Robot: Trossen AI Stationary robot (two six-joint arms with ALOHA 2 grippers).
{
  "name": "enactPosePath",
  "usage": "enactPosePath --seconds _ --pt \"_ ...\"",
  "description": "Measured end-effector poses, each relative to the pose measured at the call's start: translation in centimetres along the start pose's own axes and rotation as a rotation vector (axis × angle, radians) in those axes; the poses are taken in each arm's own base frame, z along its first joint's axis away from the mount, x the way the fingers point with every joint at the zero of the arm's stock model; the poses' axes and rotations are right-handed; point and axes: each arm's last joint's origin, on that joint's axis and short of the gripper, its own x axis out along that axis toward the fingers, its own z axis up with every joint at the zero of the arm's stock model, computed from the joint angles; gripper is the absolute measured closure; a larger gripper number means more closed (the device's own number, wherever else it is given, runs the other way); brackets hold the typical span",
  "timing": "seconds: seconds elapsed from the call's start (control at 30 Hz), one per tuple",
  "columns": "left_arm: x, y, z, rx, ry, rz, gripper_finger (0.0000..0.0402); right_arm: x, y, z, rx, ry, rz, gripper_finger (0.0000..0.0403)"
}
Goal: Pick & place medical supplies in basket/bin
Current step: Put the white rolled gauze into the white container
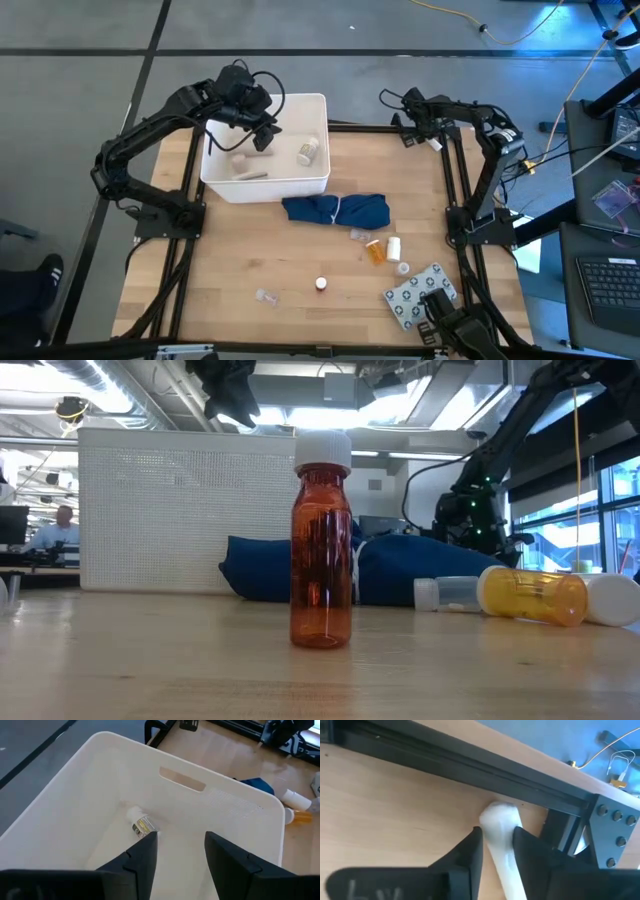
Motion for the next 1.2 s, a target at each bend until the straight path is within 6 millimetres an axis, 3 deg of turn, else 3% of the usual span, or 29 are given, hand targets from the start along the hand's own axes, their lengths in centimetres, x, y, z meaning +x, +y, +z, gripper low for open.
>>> enactPosePath --seconds 0.27,0.5,0.8,1.03,1.2 --pt "0.0 0.0 0.0 -0.026 0.000 0.000 0.0245 0.0 0.0 0.0 -0.002 -0.002 0.002 0.0319" --pt "0.0 0.0 0.0 -0.029 0.000 0.000 0.0245 -0.1 0.1 0.0 -0.061 0.002 0.044 0.0394" --pt "0.1 -0.7 0.1 -0.008 -0.001 -0.019 0.0245 -1.1 -0.1 -0.9 -0.142 0.047 0.111 0.0401" --pt "0.3 -2.5 0.9 0.049 -0.088 -0.071 0.0245 -5.4 0.0 -2.0 -0.215 -0.039 0.213 0.0402" --pt "0.4 -3.9 1.7 0.076 -0.171 -0.116 0.0245 -10.6 0.4 -3.7 -0.241 -0.196 0.389 0.0403"
